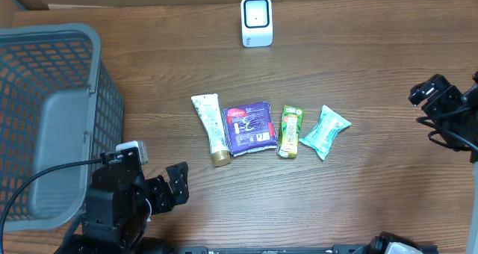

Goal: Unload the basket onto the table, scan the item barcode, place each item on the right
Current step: 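Place the white tube left of the purple pack and withdraw left gripper, then reach the right gripper to the teal wipes packet and grasp it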

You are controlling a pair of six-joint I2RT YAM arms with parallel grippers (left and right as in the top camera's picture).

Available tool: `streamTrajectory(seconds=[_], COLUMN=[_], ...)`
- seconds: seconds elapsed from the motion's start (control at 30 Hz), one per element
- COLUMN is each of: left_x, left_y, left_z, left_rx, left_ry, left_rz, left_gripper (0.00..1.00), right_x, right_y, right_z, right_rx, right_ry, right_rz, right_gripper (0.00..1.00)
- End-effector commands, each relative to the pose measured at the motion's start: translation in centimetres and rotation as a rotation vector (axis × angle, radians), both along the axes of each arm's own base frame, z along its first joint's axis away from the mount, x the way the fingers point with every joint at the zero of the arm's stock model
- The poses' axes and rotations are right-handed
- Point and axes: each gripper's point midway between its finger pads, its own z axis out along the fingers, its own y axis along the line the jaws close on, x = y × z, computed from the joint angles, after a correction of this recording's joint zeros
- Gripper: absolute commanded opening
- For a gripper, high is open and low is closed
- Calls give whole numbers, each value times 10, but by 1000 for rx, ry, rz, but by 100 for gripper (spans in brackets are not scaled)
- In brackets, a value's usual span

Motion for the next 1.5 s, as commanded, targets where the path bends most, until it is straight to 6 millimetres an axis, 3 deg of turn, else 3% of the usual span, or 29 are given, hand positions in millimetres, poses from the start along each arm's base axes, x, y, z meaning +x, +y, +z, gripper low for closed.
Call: streamTrajectory(seconds=[0.0, 0.1, 0.27, 0.4, 0.5, 0.63, 0.7, 0.73, 0.77, 0.8, 0.97, 1.03, 1.1, 1.47], left_x=[-2, -2, -3, -3, -3, -3, -3, -3, -3, -3, -3, -3, -3, -3], left_y=[-2, -2, -2, -2, -2, -2, -2, -2, -2, -2, -2, -2, -2, -2], left_z=[-2, -2, -2, -2, -2, -2, -2, -2, -2, -2, -2, -2, -2, -2], left_rx=[-20, -20, -20, -20, -19, -20, -19, -20, -19, -19, -19, -20, -19, -19], left_ry=[2, 2, 5, 5, 5, 5, 5, 5, 5, 5, 5, 5, 5, 5], left_rz=[0, 0, 0, 0, 0, 0, 0, 0, 0, 0, 0, 0, 0, 0], left_gripper=[100, 100, 99, 100, 99, 99, 99, 99, 100, 100, 100, 99, 100, 100], right_x=[1, 2, 11, 18, 25, 32, 30, 29, 27, 25, 20, 21, 19, -5], right_y=[-2, 1, 51, 72, 83, 114, 128, 135, 143, 150, 183, 193, 199, 188], right_z=[6, 7, 23, 19, -4, -40, -62, -72, -84, -94, -138, -151, -162, -214], right_rx=[-9, 7, 168, 207, 204, 247, 265, 272, 276, 279, 280, 275, 265, 134], right_ry=[-15, -19, -130, -114, -16, 131, 223, 265, 310, 345, 473, 502, 531, 637], right_rz=[-6, 5, 266, 315, 296, 338, 359, 374, 393, 411, 458, 473, 481, 359], right_gripper=[100, 100, 96, 90, 89, 89, 82, 76, 57, 48, 15, 6, 4, 4])
